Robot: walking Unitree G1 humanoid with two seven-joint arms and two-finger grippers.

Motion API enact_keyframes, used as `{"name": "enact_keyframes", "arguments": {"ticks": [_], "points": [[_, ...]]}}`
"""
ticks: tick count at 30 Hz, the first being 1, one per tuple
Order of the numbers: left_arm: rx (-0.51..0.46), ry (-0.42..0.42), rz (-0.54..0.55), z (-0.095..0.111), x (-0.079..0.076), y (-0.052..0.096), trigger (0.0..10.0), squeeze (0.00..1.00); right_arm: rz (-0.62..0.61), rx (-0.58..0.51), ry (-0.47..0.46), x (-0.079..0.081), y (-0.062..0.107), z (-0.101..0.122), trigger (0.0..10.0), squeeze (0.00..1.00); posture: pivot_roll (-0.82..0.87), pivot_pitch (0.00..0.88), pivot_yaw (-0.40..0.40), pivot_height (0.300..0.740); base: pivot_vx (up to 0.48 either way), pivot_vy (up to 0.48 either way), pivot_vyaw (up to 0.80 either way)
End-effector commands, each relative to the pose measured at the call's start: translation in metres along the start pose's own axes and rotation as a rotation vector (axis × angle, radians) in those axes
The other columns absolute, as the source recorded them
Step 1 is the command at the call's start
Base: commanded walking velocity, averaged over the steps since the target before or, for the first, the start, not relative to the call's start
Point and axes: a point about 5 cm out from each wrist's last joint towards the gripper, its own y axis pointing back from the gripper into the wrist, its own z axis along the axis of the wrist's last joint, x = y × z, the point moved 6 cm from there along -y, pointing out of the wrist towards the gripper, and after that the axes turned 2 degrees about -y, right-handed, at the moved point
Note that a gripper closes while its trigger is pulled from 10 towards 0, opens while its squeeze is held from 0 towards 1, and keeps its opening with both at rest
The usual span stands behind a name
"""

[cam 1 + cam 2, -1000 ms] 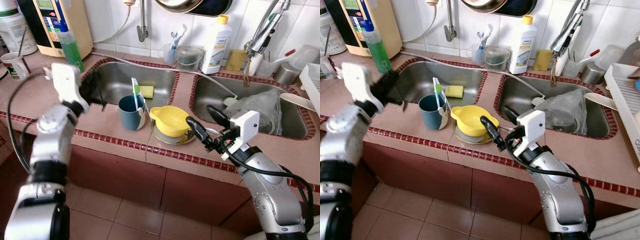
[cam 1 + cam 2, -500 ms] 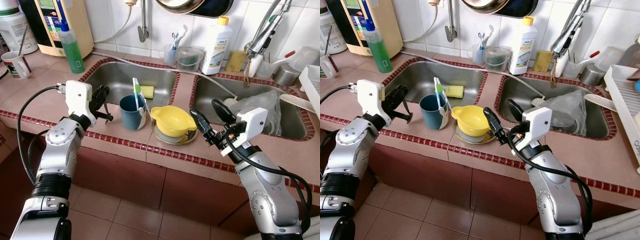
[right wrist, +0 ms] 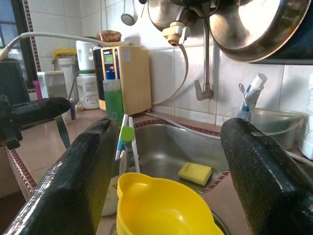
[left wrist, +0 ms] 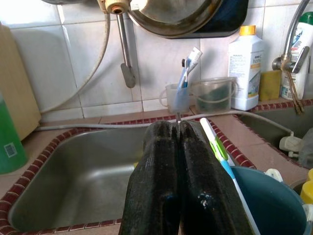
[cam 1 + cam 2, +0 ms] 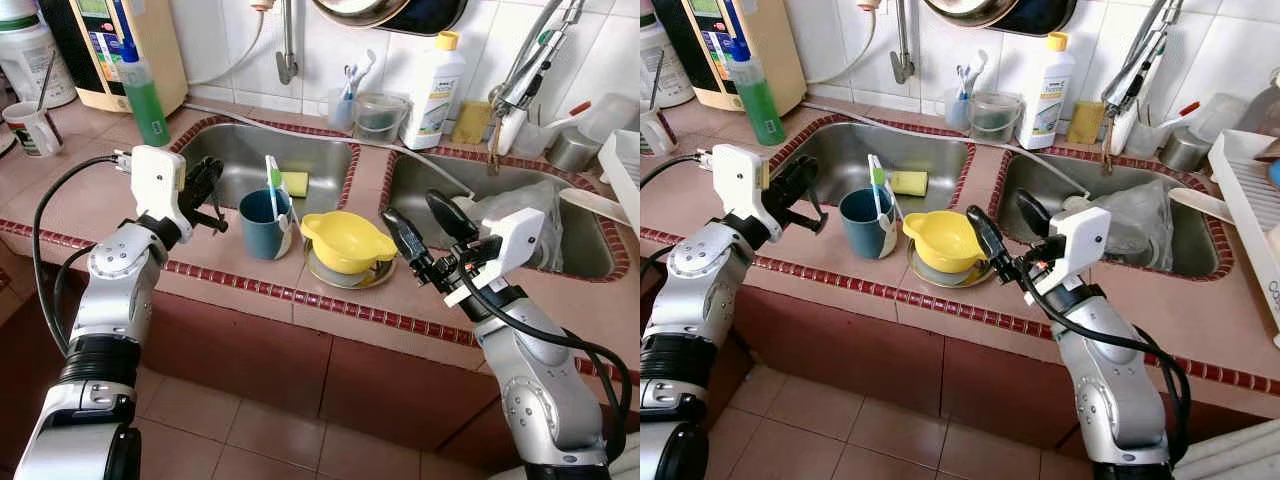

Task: Kitchen organization

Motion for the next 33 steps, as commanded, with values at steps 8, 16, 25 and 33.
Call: {"name": "enact_keyframes", "arguments": {"ticks": [8,16,25,33], "points": [[-0.029,0.0,-0.015,0.0113,0.0022,-0.0041,10.0,0.0,0.012,-0.027,0.023,-0.0016,0.0016,0.0147,10.0,0.0,-0.03,0.005,-0.005,0.74,0.283,0.0,0.0],[-0.03,0.006,-0.022,0.0116,0.001,-0.0048,10.0,0.0,0.016,-0.027,0.025,-0.001,0.002,0.0158,10.0,0.0,-0.03,0.007,-0.004,0.74,0.343,0.0,0.0],[-0.031,0.01,-0.026,0.0116,-0.0003,-0.0055,10.0,0.0,0.021,-0.023,0.026,-0.0007,0.0032,0.0171,10.0,0.0,-0.03,0.008,-0.007,0.74,0.35,0.0,0.0],[-0.03,0.007,-0.013,0.0112,0.0006,-0.006,10.0,0.0,0.029,-0.019,0.026,-0.0008,0.0026,0.0176,10.0,0.0,-0.03,0.007,-0.009,0.74,0.216,0.0,0.0]]}}
